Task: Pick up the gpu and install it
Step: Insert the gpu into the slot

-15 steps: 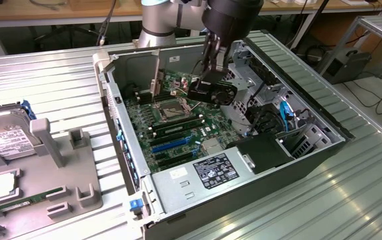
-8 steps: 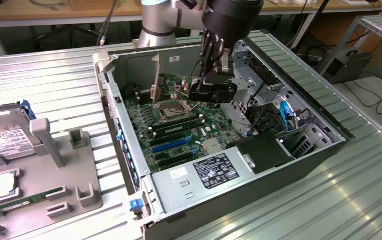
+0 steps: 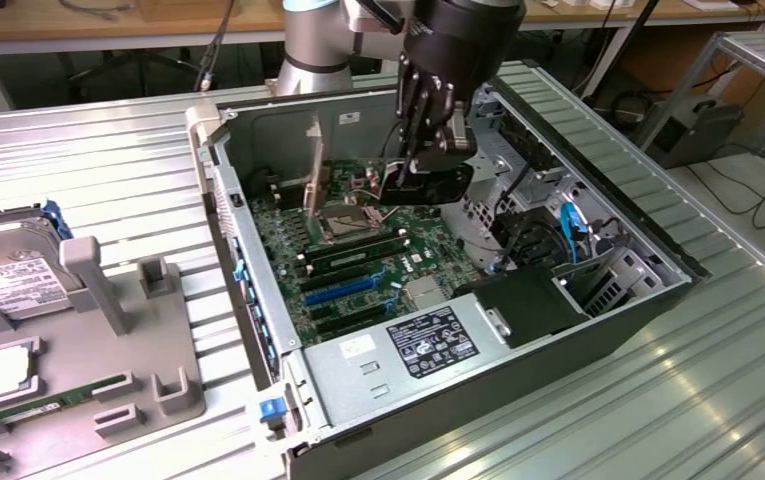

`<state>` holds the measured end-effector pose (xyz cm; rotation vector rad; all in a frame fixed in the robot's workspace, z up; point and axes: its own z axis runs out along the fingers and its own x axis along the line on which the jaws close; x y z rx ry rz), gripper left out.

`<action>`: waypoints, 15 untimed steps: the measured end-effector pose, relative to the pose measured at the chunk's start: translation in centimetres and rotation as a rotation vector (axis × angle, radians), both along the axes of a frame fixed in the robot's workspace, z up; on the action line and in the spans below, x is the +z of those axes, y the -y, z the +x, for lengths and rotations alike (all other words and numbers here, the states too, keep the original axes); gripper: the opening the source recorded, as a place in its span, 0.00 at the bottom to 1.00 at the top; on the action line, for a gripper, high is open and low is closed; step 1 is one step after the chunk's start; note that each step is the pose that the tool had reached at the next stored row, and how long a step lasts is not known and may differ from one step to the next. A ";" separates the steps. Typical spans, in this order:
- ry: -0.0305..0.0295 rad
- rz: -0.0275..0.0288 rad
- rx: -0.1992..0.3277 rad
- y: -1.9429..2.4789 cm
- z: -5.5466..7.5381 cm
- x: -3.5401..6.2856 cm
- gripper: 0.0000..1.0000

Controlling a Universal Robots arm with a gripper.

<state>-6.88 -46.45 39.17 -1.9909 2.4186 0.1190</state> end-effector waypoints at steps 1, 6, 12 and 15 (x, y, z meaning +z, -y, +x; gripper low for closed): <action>0.0009 0.0004 0.015 0.00 0.0 -0.04 0.26; 0.0058 0.0011 0.066 0.02 0.0 -0.32 0.26; 0.0147 0.0011 0.075 0.41 -1.1 -1.02 0.26; 0.0170 0.0009 0.076 0.50 -1.7 -1.31 0.26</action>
